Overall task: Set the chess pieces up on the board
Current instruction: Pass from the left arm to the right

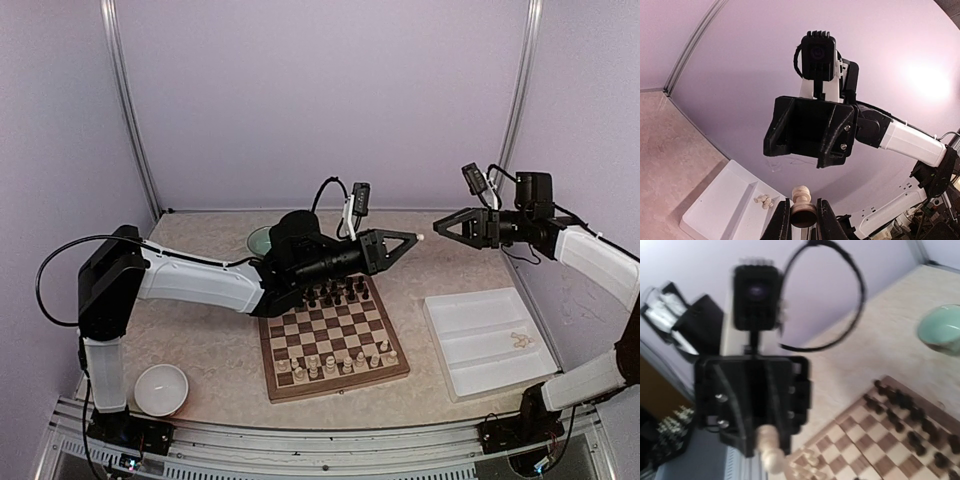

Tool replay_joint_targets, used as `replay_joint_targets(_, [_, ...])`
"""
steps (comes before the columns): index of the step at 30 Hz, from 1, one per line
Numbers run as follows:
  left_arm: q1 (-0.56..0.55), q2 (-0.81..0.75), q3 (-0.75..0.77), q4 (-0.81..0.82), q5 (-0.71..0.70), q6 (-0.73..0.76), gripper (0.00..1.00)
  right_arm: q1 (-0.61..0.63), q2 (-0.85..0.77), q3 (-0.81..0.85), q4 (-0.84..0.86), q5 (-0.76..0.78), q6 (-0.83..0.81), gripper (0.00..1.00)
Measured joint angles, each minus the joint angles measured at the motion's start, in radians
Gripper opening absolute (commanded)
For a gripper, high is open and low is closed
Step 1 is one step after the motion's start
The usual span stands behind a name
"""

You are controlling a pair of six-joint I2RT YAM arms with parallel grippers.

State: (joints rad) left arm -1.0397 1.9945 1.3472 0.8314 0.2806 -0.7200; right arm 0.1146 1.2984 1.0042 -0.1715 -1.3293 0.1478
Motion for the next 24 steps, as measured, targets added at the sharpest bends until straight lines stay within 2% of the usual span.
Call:
replay_joint_targets(5, [-0.002,0.008,0.042,0.021,-0.010,-0.012,0.10,0.007,-0.006,-0.037,0.160,-0.075,0.163,0.47])
replay_joint_targets(13, [-0.009,0.056,0.098,0.034,-0.006,-0.024,0.10,0.010,-0.010,-0.058,0.224,-0.093,0.240,0.46])
replay_joint_targets(24, [-0.016,0.097,0.121,0.035,-0.004,-0.039,0.10,0.047,-0.010,-0.058,0.235,-0.099,0.257,0.31])
